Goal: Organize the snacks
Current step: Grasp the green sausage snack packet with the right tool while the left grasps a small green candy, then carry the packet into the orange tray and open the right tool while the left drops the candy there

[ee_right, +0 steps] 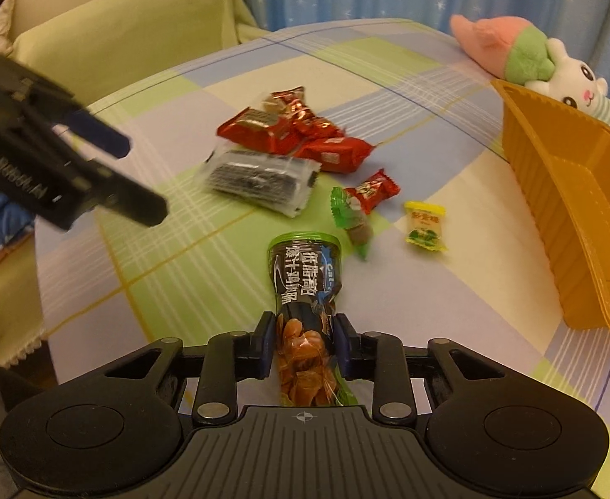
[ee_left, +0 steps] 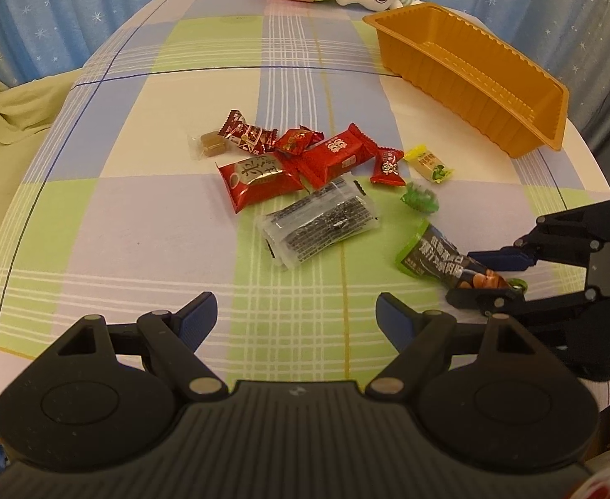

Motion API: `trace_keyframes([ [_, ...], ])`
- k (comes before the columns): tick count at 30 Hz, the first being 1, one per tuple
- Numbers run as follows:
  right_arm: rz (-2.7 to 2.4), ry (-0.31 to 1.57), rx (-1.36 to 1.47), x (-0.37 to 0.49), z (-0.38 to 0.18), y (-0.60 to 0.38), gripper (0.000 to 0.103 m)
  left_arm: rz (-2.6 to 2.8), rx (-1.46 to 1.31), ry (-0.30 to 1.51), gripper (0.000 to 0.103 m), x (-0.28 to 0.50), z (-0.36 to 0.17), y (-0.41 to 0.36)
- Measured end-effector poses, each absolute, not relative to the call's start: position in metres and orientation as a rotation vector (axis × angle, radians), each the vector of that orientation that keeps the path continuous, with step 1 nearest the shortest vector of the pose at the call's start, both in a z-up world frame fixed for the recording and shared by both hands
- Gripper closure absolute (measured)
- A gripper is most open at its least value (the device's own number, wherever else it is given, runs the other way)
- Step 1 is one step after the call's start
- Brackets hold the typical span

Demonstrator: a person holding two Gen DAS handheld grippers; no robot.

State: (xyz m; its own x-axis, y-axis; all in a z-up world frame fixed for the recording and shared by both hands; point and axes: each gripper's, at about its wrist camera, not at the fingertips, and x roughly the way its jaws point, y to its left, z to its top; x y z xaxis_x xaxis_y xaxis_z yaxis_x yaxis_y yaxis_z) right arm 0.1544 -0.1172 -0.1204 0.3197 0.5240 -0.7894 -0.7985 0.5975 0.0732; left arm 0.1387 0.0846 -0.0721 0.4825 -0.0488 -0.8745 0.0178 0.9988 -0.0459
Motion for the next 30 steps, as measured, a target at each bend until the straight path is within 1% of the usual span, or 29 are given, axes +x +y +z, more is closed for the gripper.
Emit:
trace_keyframes([
  [5,0.880,0.884,-0.302,0.146,-0.114,-0.132,0.073,-0.082,-0.003,1.058,0.022,0.143,-0.073,0.074],
  [8,0.820,0.892,-0.225,0.146,-0.108,-0.148,0.073,-0.127,0.026,1.045,0.025,0.147,-0.074,0.064],
  [12,0.720,0.907,-0.094,0.148,-0.099,-0.171,0.073,-0.217,0.072,1.011,0.034,0.157,-0.077,0.046],
  [13,0.697,0.909,-0.064,0.149,-0.098,-0.177,0.073,-0.235,0.089,1.001,0.038,0.160,-0.078,0.042],
  [14,0.673,0.912,-0.040,0.150,-0.096,-0.182,0.073,-0.254,0.107,0.991,0.040,0.163,-0.079,0.039],
  [16,0.626,0.916,-0.007,0.150,-0.092,-0.191,0.073,-0.296,0.149,0.969,0.051,0.169,-0.083,0.030],
  [17,0.605,0.917,0.005,0.150,-0.091,-0.195,0.073,-0.311,0.163,0.961,0.055,0.173,-0.085,0.027],
  [18,0.588,0.918,0.019,0.150,-0.090,-0.200,0.073,-0.326,0.176,0.957,0.060,0.177,-0.087,0.024],
  [19,0.570,0.920,0.033,0.150,-0.089,-0.204,0.073,-0.338,0.185,0.956,0.062,0.181,-0.089,0.022],
  [23,0.507,0.924,0.072,0.146,-0.087,-0.220,0.073,-0.375,0.217,0.942,0.064,0.193,-0.093,0.015],
  [24,0.494,0.925,0.079,0.145,-0.086,-0.222,0.073,-0.384,0.226,0.941,0.066,0.196,-0.094,0.013],
  [25,0.480,0.927,0.088,0.143,-0.087,-0.226,0.073,-0.393,0.237,0.945,0.070,0.200,-0.096,0.011],
  [27,0.456,0.930,0.103,0.142,-0.087,-0.230,0.073,-0.409,0.243,0.964,0.074,0.204,-0.100,0.009],
  [30,0.430,0.934,0.121,0.141,-0.086,-0.234,0.073,-0.417,0.250,0.984,0.076,0.209,-0.105,0.008],
])
